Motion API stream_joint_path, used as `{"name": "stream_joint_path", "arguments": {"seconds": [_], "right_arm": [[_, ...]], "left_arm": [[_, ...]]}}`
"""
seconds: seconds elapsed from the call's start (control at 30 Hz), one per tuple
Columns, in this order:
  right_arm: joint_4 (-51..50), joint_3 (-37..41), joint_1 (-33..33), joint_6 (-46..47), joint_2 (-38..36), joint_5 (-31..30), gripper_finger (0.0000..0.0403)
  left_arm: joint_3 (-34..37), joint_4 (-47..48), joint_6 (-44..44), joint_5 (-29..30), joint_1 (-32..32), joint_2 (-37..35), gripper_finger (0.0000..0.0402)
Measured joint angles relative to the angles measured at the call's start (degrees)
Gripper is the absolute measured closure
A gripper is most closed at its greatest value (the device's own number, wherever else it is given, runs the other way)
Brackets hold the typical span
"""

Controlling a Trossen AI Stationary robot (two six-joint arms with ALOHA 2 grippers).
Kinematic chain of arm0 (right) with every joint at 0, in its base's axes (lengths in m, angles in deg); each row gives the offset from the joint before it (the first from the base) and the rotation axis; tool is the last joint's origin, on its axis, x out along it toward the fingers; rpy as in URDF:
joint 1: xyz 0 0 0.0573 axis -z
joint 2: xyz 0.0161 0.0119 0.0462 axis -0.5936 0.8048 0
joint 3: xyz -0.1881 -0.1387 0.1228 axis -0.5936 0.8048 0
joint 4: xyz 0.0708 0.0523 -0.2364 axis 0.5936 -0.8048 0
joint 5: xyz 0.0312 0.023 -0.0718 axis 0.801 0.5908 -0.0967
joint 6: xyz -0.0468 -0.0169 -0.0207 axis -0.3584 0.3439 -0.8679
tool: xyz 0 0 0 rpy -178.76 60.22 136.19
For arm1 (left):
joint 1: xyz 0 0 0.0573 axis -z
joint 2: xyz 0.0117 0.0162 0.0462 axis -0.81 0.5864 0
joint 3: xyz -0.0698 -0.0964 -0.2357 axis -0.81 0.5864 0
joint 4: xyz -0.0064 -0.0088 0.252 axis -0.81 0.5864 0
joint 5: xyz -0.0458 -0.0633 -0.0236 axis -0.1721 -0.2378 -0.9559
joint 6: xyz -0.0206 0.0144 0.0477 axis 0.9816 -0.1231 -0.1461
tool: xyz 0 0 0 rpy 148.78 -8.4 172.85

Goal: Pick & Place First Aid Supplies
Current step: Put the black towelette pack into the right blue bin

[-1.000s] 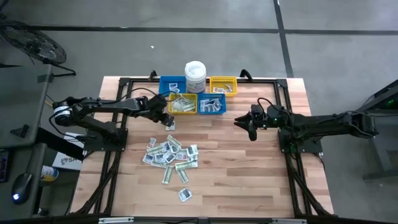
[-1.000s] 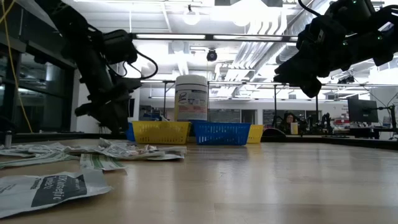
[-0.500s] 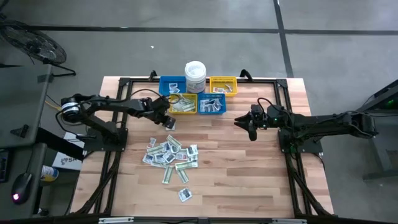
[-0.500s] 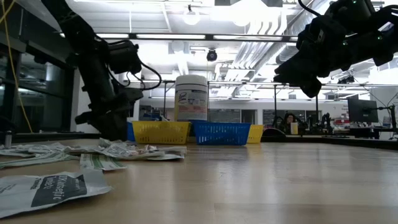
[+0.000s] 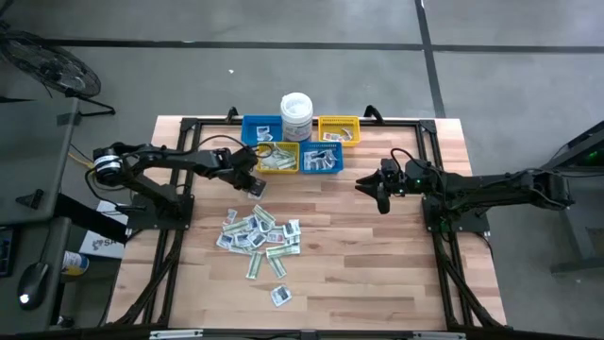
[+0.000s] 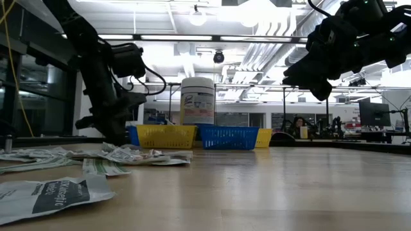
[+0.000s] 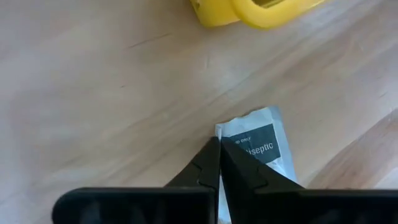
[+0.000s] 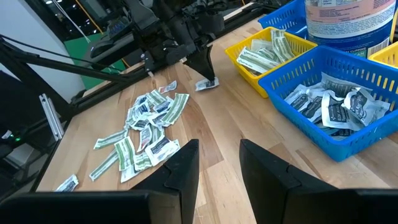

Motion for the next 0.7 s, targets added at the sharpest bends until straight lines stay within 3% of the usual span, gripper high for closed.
{"name": "stream_joint_path", "arguments": {"seconds": [0.27,0.7], "right_arm": [[0.0,0.0,0.0,0.0,0.0,0.0,0.0293],[0.0,0.0,0.0,0.0,0.0,-0.2,0.0293]], "left_arm": [[0.2,0.8,-1.1,-3.2,0.1,-2.5,0.04],[-3.0,0.3,-1.1,-2.8,1.7,-12.9,0.0401]]}}
